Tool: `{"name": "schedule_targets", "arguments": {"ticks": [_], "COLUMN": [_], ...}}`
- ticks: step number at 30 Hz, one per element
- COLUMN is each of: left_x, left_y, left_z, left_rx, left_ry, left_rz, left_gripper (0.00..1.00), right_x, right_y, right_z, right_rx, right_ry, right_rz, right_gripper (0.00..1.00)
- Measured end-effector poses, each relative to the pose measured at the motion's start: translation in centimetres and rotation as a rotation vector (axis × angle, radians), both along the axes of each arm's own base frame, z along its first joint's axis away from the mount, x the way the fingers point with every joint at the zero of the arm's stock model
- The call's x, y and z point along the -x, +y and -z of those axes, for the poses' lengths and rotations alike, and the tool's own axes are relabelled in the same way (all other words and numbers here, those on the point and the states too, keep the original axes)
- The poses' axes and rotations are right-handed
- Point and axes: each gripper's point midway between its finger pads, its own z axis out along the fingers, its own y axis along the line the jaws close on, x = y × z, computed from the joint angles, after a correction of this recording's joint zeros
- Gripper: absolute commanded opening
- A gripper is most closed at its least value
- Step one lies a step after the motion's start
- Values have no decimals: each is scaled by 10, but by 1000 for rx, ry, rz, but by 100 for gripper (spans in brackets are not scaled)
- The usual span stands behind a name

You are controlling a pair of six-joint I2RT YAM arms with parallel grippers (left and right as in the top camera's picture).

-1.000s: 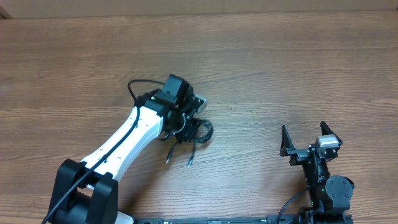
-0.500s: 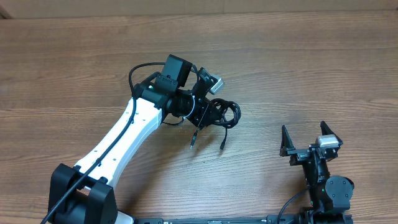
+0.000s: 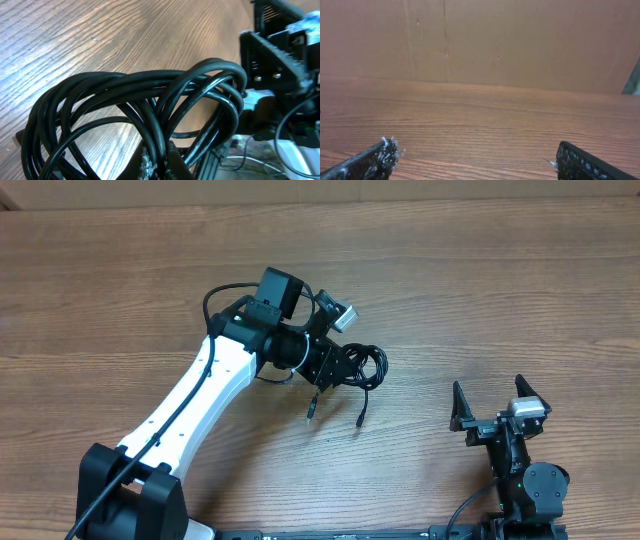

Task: Untangle cables
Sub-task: 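Close the left gripper on the cable coil and lift it, then move the right gripper toward the held coil and grasp cables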

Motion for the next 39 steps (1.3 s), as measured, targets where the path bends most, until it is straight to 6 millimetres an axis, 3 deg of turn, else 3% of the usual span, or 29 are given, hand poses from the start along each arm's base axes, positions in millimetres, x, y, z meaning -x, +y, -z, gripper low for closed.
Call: {"name": "schedule_targets", "arguments": {"ticks": [3,8,12,16,20,21,27,31,34,39], "left_x": [-2,-2,1,13,33,34,37,39,40,44], "left_y": [8,20,21,18,9,8,2,-2,-3,-5], "left_z": [-3,-1,-1,-6,-28,-31,-48,-62,-69,-85], "left_rx": [23,20,17,59,226,247,368,456,505,621], "left_ry": [34,85,101,97,-1,-20,-123,-167,-210,-353], "left_rz": [-18,-49,-49,21,200,219,299,334,361,435], "left_gripper": [4,4,4,4,4,4,4,4,4,4], "right_x": [0,1,4,9,19,24,33,27,22,21], "right_y": [1,5,24,34,39,40,46,48,51,83], "right_z": [0,0,0,12,-15,-34,-88,-96,-98,-127], "right_rx": [-23,-326,-529,-576,-595,-592,-559,-568,-575,-594], "right_ry": [3,36,86,182,219,228,329,526,579,531], "right_rz": [-7,-23,-129,-162,-186,-192,-200,-160,-166,-403], "right_gripper": [100,100,100,100,100,100,100,100,100,100]}}
